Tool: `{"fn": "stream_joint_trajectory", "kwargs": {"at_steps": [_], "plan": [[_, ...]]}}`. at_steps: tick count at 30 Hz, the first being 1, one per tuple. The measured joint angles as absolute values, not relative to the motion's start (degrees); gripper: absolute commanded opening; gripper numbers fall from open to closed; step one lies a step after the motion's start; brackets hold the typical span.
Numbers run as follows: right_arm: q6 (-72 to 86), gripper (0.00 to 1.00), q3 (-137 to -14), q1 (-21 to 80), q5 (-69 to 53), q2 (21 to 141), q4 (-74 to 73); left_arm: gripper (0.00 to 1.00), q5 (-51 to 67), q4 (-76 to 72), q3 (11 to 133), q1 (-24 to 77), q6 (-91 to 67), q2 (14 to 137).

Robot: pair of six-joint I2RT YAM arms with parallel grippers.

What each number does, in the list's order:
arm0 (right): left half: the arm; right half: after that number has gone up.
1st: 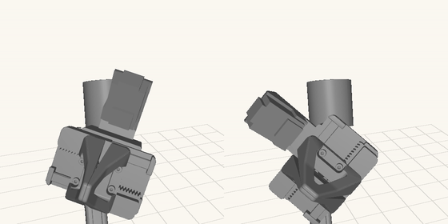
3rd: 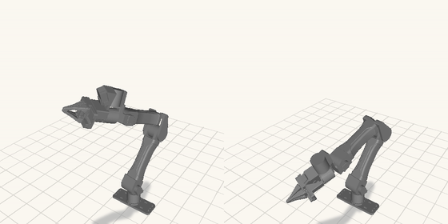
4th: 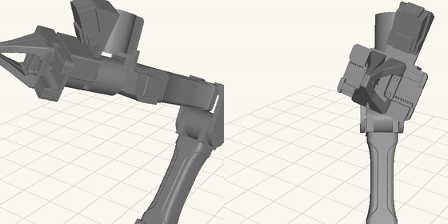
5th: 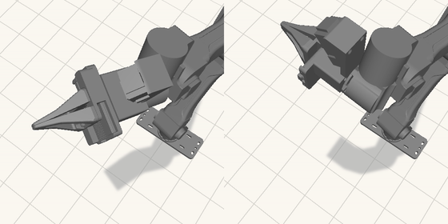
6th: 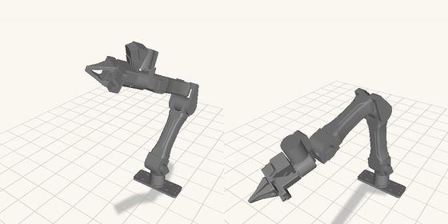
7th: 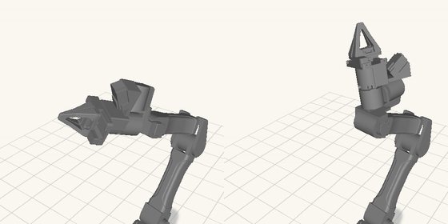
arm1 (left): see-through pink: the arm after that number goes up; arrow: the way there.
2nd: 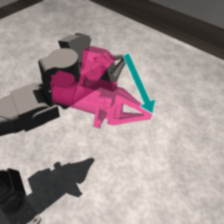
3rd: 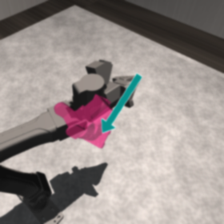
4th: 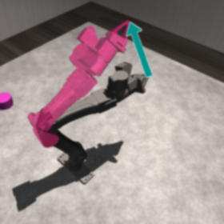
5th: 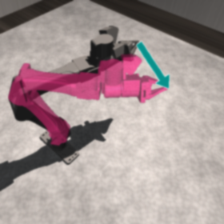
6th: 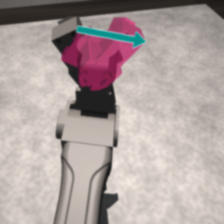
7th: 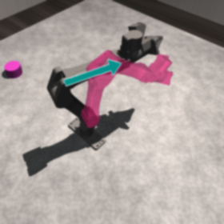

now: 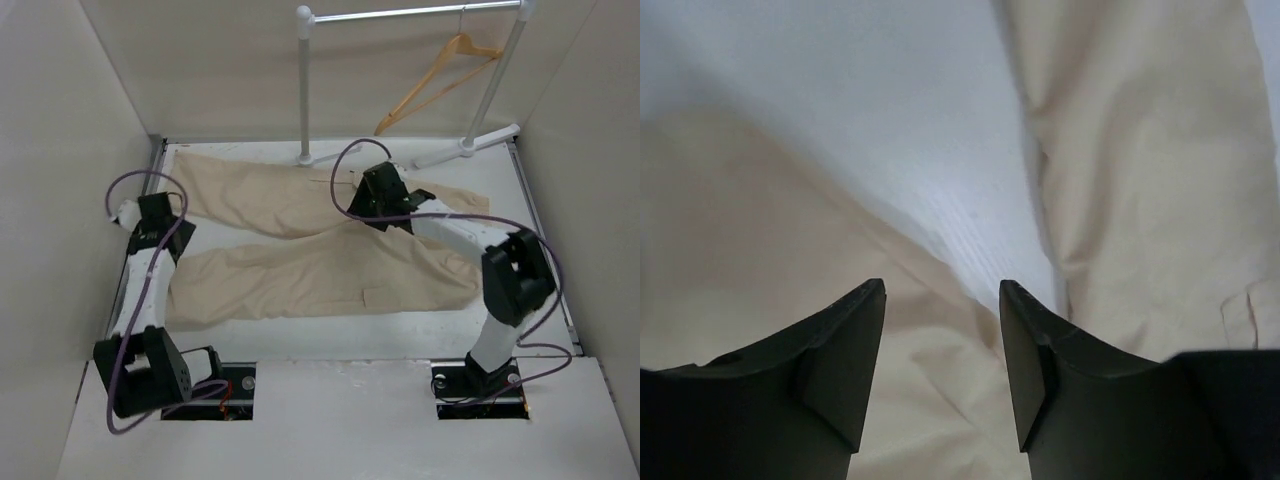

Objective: Place the trousers on the hanger
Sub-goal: Flatten out the trousers at the center of the board.

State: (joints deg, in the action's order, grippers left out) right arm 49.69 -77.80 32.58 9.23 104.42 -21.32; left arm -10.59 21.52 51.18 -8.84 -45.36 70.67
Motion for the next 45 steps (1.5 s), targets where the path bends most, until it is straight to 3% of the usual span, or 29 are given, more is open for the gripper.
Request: {"fn": "stream_joint_trajectory", "kwargs": {"at_steps": [2, 6, 7, 14, 16, 19, 21, 25, 30, 36, 39, 42, 44, 45], "plan": [[49.7, 0.64, -72.5, 33.2, 8.8, 96.8, -20.0, 0.48, -11.5, 23.1, 48.7, -15.5, -45.0, 66.3], [49.5, 0.27, -62.7, 36.9, 7.4, 82.7, -16.7, 0.51, -12.2, 25.4, 45.6, -22.5, -44.8, 65.3], [49.3, 0.24, -60.8, 38.0, 6.5, 80.6, -15.9, 0.51, -11.9, 25.6, 45.3, -23.4, -44.7, 66.6], [47.9, 0.32, -48.6, 43.9, 1.1, 74.0, -15.1, 0.51, -9.3, 22.1, 45.3, -25.6, -43.9, 78.2], [47.5, 0.34, -46.9, 44.7, 0.4, 73.0, -15.4, 0.39, -8.9, 20.9, 45.6, -25.6, -43.8, 80.2], [47.1, 0.36, -45.8, 45.1, -0.1, 71.5, -15.8, 0.12, -8.6, 19.5, 46.8, -25.7, -43.4, 83.8], [46.9, 0.37, -45.8, 44.8, -0.2, 70.5, -15.8, 0.07, -8.4, 19.1, 47.7, -26.1, -42.9, 85.8], [46.7, 0.44, -45.3, 42.3, -0.4, 68.6, -15.7, 0.06, -8.6, 19.8, 51.0, -26.4, -42.9, 86.7], [46.9, 0.56, -42.3, 38.0, -0.4, 67.4, -15.7, 0.12, -11.2, 20.0, 63.3, -25.1, -42.1, 89.0], [47.6, 0.66, -38.7, 35.3, -0.3, 63.7, -17.3, 0.44, -12.8, 17.8, 75.5, -23.9, -40.2, 100.1], [47.6, 0.69, -38.4, 34.5, -0.4, 60.5, -18.9, 0.50, -13.0, 18.9, 74.6, -23.1, -39.9, 102.1], [47.6, 0.66, -38.4, 34.2, -0.4, 57.5, -19.3, 0.51, -13.6, 19.5, 70.8, -21.7, -39.9, 98.7], [47.4, 0.59, -38.4, 34.2, -0.4, 55.8, -19.7, 0.50, -14.1, 19.7, 66.7, -20.6, -40.1, 92.9], [47.4, 0.49, -38.4, 34.2, -0.4, 55.0, -19.8, 0.50, -14.4, 19.9, 64.2, -20.5, -40.5, 89.0]]}}
